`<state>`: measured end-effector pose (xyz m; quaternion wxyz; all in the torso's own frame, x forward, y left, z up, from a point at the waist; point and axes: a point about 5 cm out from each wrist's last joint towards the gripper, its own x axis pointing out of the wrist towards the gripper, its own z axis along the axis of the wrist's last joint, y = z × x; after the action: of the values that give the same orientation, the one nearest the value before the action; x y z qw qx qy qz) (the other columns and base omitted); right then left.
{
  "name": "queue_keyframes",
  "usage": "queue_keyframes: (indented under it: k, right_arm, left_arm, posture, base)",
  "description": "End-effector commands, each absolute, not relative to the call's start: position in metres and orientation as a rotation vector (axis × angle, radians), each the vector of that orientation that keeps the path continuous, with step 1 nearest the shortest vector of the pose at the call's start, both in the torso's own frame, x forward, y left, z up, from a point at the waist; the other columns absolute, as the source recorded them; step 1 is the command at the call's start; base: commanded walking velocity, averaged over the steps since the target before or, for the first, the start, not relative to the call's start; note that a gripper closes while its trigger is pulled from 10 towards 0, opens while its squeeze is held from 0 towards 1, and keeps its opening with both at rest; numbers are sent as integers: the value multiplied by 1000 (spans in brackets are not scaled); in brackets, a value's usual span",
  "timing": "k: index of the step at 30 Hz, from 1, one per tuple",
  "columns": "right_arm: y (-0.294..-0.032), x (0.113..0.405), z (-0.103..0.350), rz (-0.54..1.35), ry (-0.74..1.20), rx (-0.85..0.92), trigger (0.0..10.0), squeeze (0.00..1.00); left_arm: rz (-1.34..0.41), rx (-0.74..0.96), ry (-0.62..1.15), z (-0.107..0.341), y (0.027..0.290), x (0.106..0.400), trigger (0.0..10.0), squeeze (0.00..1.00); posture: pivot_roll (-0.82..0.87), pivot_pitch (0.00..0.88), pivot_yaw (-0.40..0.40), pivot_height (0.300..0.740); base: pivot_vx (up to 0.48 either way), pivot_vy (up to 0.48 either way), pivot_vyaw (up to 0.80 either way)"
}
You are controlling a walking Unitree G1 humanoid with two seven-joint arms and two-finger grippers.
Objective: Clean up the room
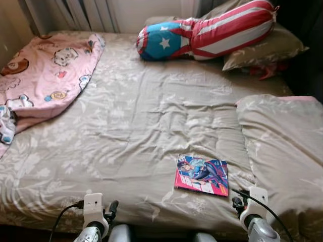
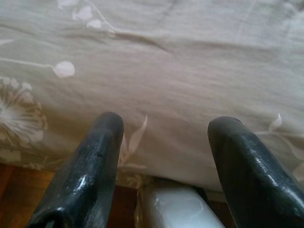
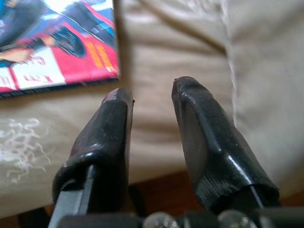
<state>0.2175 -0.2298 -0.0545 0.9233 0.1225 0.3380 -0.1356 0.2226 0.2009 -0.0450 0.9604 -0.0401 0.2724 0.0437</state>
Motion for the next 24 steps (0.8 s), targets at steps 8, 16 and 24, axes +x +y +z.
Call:
queue_keyframes:
  k: [8,16,24]
  right_arm:
    - [-221,179,-79,-361,807,318,10000,0]
    - [-223,167,-83,-332,849,272,10000,0]
    - [-222,159,-87,-327,882,258,10000,0]
  left_arm:
    - [82,-13,700,-60,215,206,10000,0]
    - [120,-32,812,-74,217,185,10000,0]
    - [99,-13,880,-81,217,173,10000,0]
  posture:
    - [-155,0,60,647]
    - [-185,0,41,686]
    - [-134,0,34,731]
  base:
    - [0,0,0]
    - [0,0,0]
    - [0,0,0]
